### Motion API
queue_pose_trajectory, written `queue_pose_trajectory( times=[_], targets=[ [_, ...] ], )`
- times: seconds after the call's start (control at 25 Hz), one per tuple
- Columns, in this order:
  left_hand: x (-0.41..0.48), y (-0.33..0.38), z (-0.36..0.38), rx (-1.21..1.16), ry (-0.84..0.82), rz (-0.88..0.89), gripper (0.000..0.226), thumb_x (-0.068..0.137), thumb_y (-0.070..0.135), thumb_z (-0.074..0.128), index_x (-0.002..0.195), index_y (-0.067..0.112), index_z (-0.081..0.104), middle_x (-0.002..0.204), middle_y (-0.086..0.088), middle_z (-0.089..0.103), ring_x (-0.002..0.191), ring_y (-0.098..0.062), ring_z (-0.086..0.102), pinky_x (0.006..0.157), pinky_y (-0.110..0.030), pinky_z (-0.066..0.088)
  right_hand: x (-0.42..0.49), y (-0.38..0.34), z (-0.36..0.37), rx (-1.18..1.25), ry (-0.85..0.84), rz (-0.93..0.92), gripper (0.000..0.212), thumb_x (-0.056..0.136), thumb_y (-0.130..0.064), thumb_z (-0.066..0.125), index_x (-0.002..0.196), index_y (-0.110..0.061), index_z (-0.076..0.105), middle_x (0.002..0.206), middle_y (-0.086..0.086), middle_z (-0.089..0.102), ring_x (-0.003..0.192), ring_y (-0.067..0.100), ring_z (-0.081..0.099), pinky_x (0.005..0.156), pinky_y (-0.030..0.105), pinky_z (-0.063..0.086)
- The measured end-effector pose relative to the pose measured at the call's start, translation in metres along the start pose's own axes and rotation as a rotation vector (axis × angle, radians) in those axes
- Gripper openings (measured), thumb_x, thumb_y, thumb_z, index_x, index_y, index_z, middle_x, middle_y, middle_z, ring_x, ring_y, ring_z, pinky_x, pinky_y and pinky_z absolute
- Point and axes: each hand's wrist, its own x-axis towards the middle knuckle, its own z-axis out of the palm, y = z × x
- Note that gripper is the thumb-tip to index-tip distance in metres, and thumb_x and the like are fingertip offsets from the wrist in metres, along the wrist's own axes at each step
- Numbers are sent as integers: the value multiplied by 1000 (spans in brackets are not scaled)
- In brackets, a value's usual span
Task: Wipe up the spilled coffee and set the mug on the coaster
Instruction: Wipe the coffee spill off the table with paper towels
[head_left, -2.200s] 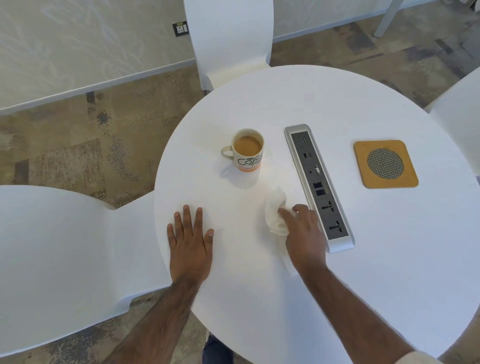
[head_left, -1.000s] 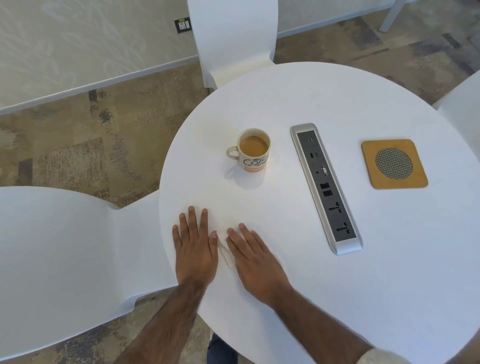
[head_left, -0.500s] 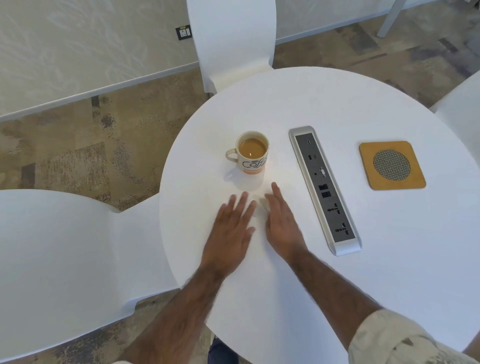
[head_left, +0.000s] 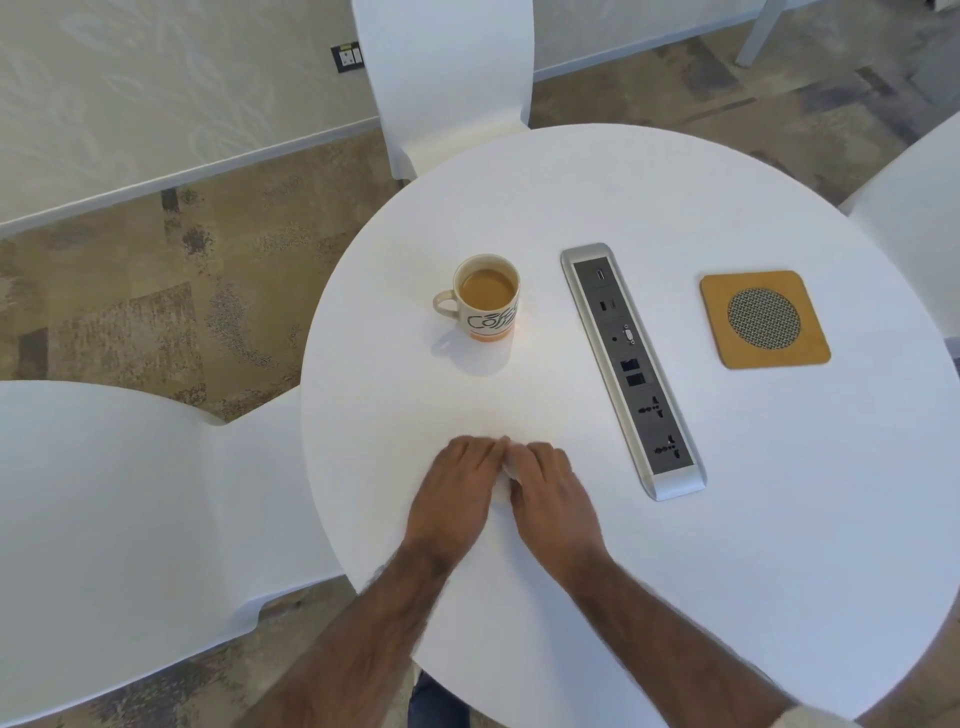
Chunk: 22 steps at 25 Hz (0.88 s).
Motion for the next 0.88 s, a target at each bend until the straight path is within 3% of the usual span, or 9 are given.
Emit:
queue_pose_trajectory(
  times=[0.12, 0.24, 0.36, 0.52, 0.72, 0.88],
  targets=[
    [2, 26, 9, 126, -26, 117, 46, 83, 6, 70, 129, 7, 66, 104, -4, 70, 91, -26, 67, 84, -38, 57, -23, 20, -12, -143, 24, 162, 53, 81, -6, 80, 131, -11, 62, 98, 9, 60, 80, 29, 59, 49, 38, 52],
    [37, 36, 8, 192, -2, 70, 40, 81, 9, 72, 121, 10, 70, 95, -4, 67, 83, -26, 64, 73, -37, 55, -3, 31, -23, -126, -9, 243, 49, 91, -9, 71, 138, -14, 58, 105, 10, 56, 92, 32, 58, 57, 41, 56],
    [75, 22, -2, 184, -66, -33, 31, 91, 9, 59, 121, 9, 67, 101, -9, 66, 92, -32, 62, 77, -43, 52, 50, 30, -29, -91, -32, 219, 40, 96, -8, 61, 135, -15, 59, 105, 14, 54, 92, 36, 56, 71, 45, 54],
    [76, -2, -16, 153, -65, -130, 28, 93, 5, 57, 118, 10, 66, 101, -9, 67, 95, -33, 59, 79, -43, 47, 85, 15, -26, -120, -140, 135, 41, 91, -4, 57, 130, -15, 60, 107, 14, 56, 89, 35, 59, 71, 44, 52],
    [33, 17, -18, -203, -111, -418, 23, 94, 23, 47, 110, 28, 62, 100, 6, 61, 90, -14, 53, 74, -31, 42, 42, -7, -14, 95, -189, 279, 26, 96, -10, 50, 120, -16, 60, 106, 10, 52, 85, 37, 62, 69, 41, 50],
    [10, 33, -16, -557, 7, -663, 26, 94, 5, 56, 111, 20, 69, 89, 8, 71, 79, -9, 66, 70, -21, 44, 19, -27, -9, 485, -81, 572, 23, 97, -12, 54, 115, -17, 66, 108, 5, 61, 94, 23, 63, 80, 29, 51]
  ],
)
